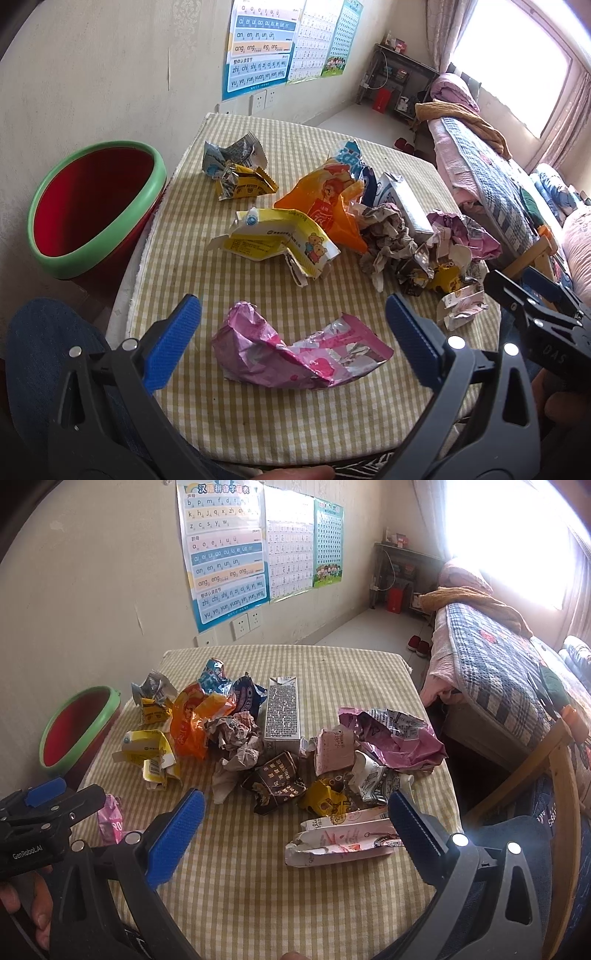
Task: Collect trash
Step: 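Move the left tool toward the pink foil wrapper on the cloth, then close the left tool on the pink foil wrapper while the right tool grasps the white-pink carton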
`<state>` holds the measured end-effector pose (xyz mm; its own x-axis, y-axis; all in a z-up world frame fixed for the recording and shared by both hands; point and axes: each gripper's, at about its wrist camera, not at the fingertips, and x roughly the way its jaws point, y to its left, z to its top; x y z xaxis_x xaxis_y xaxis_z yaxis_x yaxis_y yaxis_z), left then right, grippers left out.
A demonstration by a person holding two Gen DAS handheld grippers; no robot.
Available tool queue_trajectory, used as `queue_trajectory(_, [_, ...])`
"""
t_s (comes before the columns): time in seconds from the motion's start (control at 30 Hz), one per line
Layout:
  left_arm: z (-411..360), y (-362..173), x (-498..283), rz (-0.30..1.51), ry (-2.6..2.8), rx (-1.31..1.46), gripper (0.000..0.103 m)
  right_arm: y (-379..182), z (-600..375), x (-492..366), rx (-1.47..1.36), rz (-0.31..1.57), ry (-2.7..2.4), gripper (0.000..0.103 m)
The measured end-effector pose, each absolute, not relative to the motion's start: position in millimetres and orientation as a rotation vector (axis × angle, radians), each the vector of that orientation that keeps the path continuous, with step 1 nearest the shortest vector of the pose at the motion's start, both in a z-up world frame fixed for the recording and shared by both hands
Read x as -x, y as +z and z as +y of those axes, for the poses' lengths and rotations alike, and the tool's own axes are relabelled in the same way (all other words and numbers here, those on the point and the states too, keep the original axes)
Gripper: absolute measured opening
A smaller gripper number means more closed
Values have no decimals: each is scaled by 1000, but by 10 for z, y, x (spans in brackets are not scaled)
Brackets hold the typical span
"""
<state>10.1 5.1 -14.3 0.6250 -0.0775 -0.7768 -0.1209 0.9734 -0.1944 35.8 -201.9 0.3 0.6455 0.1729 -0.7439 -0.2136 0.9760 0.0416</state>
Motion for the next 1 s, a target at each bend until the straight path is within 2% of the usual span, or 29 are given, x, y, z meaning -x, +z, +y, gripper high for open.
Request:
queue_trajectory(0.2, [111, -155, -115, 935, 24, 280, 98, -89, -2029, -460, 39, 907, 236, 96])
queue_trajectory(0.33, [87, -307, -174, 1049, 7, 280, 97, -237, -2069, -494, 33, 977, 216, 96])
queue_trajectory(0.7, [23, -686, -313, 1214, 28, 247, 95, -582, -2336, -711, -56, 1137, 95, 96])
queue_trajectory(0.83, [65, -777, -365, 1244, 41, 269, 90, -675, -2392, -780, -82, 1173, 72, 95])
queue_trajectory(1.0, [88, -915, -411, 1284, 37, 303, 78, -776, -2467, -862, -124, 1210, 55, 92])
